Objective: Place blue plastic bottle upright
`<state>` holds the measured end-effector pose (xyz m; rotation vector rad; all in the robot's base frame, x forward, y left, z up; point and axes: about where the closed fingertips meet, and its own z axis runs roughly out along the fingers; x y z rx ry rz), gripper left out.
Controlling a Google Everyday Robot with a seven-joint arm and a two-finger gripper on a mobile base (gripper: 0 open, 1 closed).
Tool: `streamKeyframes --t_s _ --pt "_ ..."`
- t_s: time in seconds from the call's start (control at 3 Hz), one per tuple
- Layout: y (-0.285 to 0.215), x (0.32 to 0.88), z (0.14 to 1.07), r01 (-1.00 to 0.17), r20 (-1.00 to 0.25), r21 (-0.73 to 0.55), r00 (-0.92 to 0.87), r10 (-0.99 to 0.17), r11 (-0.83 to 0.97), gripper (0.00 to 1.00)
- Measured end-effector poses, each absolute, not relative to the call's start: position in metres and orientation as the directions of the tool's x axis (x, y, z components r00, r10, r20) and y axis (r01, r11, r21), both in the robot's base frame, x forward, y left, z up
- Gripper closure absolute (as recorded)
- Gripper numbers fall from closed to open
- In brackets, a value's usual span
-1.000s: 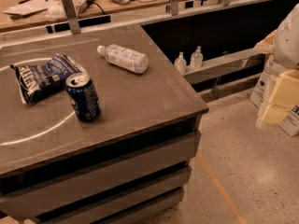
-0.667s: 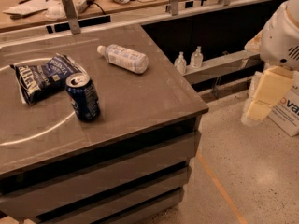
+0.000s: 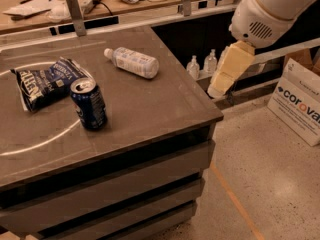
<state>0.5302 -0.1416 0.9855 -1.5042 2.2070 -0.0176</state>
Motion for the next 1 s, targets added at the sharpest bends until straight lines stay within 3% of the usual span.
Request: streamKeyframes --t_s 0.33,1.0 --pt "-0.121 0.575 0.979 -0.868 -0.422 -0.241 -0.309 -0.852 0.434 0.00" --pt "-0.103 0.602 0.969 -0.857 -0.485 -0.210 -0.326 -0.811 0.470 0.00"
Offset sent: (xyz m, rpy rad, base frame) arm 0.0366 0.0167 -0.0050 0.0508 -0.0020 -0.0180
